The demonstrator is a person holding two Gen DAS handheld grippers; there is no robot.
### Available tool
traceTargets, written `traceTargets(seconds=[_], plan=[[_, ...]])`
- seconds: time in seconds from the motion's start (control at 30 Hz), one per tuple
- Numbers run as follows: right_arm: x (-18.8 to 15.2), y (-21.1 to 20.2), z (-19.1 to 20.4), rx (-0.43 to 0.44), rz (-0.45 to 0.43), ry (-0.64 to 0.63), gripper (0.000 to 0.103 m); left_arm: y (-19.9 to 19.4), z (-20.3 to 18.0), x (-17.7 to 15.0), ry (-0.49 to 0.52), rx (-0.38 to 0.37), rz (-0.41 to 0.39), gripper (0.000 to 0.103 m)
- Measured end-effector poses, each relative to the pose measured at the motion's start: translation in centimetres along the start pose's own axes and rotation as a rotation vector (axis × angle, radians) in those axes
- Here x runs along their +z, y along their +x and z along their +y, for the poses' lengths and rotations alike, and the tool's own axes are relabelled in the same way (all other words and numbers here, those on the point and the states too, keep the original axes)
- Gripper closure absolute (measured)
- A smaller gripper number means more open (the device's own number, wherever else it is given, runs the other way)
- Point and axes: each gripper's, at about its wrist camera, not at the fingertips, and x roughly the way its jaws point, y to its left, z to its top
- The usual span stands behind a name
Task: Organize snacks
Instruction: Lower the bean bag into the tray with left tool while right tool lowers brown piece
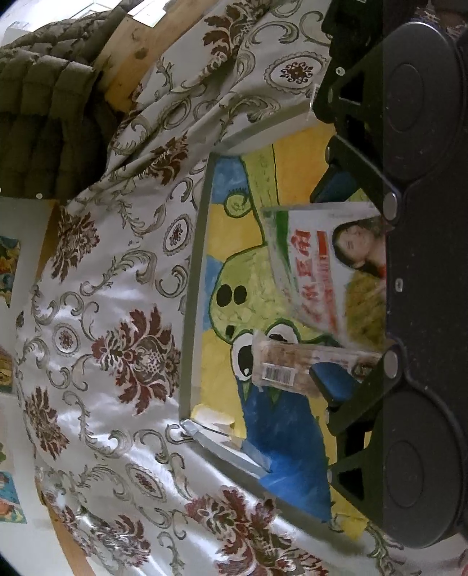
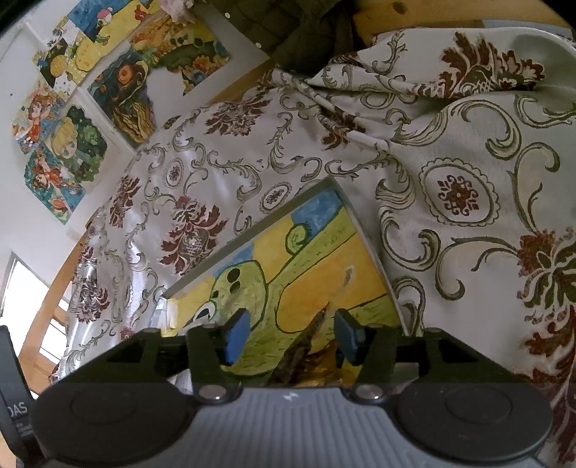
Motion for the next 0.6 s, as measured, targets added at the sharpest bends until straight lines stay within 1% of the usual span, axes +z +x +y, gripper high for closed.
traceTargets(seconds=[0.13,0.23,0.43,0.6], plan=[[0.1,-0.1,0.0,0.01,0.008,0.004,0.035,-0.4,-0.3,0.0,0.026,0.011,-0.008,0.007],[0.1,-0.3,-0.1,0.022,0.009,0.01,0.03,-0.8,-0.1,-0.1,0.022,0.014,-0.012,0.006],[0.5,-1.4,0.0,0.061,-0.009,0.026,0.019,-2.3,0.8,0.1,-0.023,0.028,-0.036,0.003],[0.7,-2.4,0.0,0.077,-0.026,0.03,0.016,-4.3,1.7,0.4,-0.062,0.036,-0.065,0.001]])
